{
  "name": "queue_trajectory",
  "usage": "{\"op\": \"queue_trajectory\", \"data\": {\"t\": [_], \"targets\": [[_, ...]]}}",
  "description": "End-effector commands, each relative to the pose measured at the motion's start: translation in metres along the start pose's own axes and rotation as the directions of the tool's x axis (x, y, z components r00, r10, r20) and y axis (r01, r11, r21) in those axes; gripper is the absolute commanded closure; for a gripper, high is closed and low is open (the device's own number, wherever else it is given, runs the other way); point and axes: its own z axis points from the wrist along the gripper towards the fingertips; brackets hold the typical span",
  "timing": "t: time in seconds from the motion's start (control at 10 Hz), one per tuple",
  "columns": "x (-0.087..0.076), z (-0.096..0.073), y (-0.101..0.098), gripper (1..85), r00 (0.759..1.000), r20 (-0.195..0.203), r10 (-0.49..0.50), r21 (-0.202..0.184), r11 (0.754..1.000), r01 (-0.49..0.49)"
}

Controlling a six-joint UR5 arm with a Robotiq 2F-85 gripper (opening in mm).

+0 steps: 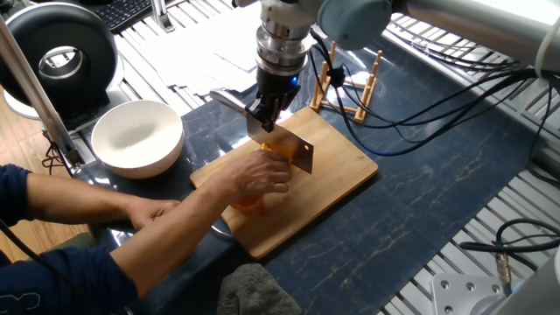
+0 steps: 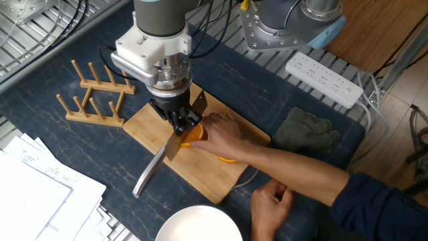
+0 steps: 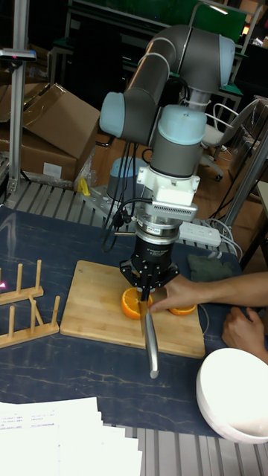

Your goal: Chop the orange

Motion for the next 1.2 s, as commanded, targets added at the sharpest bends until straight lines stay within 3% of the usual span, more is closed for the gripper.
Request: {"op": "queue_trajectory", "data": {"t": [0.0,0.7,1.1], "targets": [[-0.001,0.003,0.002,84.3,1.0,0.015,0.012,-0.012,1.0,-0.012],[0.001,0.007,0.001,84.3,1.0,0.018,0.007,0.003,1.0,-0.007],[0.016,0.001,-0.003,84.3,1.0,-0.016,-0.018,0.023,1.0,0.018]]}}
